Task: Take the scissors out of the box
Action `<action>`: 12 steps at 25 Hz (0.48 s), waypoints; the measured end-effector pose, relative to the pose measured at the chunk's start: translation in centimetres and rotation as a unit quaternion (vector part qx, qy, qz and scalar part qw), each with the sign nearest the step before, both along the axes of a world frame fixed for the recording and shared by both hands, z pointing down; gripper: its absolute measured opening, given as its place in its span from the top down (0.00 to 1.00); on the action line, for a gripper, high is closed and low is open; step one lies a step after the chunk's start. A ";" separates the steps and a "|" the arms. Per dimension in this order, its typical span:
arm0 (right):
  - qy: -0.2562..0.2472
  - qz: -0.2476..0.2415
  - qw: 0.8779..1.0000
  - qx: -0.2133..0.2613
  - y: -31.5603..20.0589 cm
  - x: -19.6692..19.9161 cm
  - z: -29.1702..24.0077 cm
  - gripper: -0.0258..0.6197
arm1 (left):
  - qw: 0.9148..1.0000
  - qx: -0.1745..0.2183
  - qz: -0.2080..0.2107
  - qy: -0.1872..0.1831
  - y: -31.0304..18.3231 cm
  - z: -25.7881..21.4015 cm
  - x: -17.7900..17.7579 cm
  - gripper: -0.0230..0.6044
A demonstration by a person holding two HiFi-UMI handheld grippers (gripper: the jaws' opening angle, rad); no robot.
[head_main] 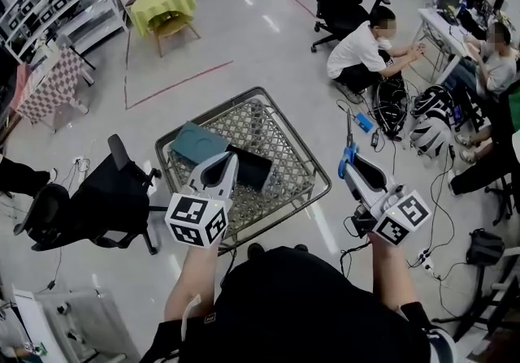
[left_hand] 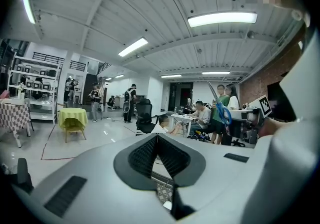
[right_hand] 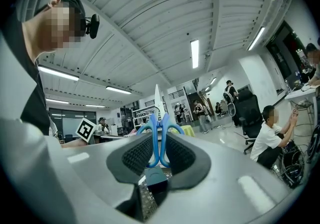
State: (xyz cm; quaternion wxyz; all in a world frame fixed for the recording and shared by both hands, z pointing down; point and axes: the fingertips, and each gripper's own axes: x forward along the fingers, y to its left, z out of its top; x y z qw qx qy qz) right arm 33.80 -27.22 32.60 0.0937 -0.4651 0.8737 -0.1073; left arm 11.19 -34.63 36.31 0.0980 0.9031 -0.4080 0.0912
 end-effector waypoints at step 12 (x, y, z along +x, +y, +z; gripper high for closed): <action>0.004 0.001 1.000 -0.005 0.0 -0.4 -0.1 0.81 | 1.000 -0.001 0.014 0.011 -0.1 0.0 0.9 0.95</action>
